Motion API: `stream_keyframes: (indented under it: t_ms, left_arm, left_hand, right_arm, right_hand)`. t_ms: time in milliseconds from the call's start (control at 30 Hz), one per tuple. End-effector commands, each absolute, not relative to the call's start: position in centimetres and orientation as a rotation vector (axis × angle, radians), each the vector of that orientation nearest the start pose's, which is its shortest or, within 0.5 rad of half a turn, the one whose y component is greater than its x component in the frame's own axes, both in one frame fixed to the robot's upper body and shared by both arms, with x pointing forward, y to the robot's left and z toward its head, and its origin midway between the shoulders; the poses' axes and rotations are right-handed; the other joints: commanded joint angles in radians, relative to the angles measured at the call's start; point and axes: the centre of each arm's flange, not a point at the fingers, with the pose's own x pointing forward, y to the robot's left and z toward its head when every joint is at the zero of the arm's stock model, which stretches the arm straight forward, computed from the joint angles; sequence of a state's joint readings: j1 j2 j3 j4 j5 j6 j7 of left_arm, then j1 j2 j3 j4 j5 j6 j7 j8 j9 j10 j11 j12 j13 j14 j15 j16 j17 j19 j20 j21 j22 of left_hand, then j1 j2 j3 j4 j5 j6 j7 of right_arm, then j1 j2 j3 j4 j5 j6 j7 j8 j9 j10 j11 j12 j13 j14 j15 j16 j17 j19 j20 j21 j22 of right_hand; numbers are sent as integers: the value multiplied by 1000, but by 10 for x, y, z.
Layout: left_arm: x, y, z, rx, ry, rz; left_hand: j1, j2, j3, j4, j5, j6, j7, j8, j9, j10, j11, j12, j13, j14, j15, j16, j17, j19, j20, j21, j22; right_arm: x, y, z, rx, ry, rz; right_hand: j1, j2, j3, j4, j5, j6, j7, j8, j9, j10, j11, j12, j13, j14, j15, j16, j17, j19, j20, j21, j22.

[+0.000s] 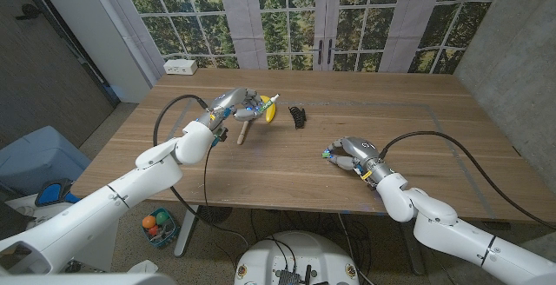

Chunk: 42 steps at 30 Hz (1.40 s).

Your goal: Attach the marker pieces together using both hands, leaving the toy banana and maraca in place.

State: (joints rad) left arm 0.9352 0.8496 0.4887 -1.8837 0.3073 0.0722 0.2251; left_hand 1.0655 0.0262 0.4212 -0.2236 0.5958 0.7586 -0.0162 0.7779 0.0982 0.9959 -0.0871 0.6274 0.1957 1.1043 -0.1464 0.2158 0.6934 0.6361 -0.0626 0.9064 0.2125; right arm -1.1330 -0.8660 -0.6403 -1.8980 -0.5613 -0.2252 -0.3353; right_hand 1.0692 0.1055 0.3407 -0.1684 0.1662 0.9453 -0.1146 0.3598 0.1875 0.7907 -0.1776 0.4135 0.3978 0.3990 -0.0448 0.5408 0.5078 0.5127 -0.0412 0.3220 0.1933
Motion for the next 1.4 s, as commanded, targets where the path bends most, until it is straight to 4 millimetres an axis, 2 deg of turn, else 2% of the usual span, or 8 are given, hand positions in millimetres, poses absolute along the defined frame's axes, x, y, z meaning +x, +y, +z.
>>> stream_keyframes:
  t_ms: [33,133,267,500,1400]
  left_arm:
    - [556,227,15,1121,-796,3]
    - [555,227,15,1122,-798,3]
    - [556,226,16,1121,-800,3]
    - [557,225,16,1120,-801,-2]
    - [555,219,11,1112,-809,-32]
  left_hand:
    - [-4,13,114,104,78,1,1,5,599,130,-121,14,743,62,-87,0,4,-5,-62,9,-1]
    - [-5,13,115,104,78,1,2,6,598,130,-121,14,743,63,-87,-1,5,-4,-61,11,-1]
    - [-5,12,116,104,78,0,1,8,598,130,-121,14,743,63,-87,-1,6,-6,-62,12,-2]
    - [-7,12,119,104,79,-1,3,10,597,130,-121,14,743,63,-87,-1,8,-8,-61,16,-3]
    - [-12,9,131,103,79,-4,2,17,588,130,-121,14,744,65,-87,-4,17,-13,-61,31,-7]
  right_arm:
    - [533,-218,-133,-1283,-726,-97]
    - [532,-221,-130,-1271,-754,-126]
    - [531,-224,-126,-1258,-782,-160]
    - [529,-231,-118,-1243,-832,-223]
    - [528,-238,-91,-1225,-935,-323]
  right_hand:
    - [25,5,-6,0,8,165,48,-2,5,30,-6,13,6,22,-180,18,8,7,-4,8,5]
    - [32,8,-13,3,9,168,41,-3,6,54,-10,24,15,50,-180,38,21,5,-6,10,5]
    - [37,13,-22,8,11,167,34,-5,7,73,-4,34,27,87,-180,65,38,9,-9,15,5]
    - [52,18,-27,6,15,168,34,-5,9,77,-4,39,40,123,-186,91,58,20,-14,23,6]
    - [69,15,-31,6,18,181,36,-3,11,84,1,47,64,138,-183,82,63,34,-12,38,9]
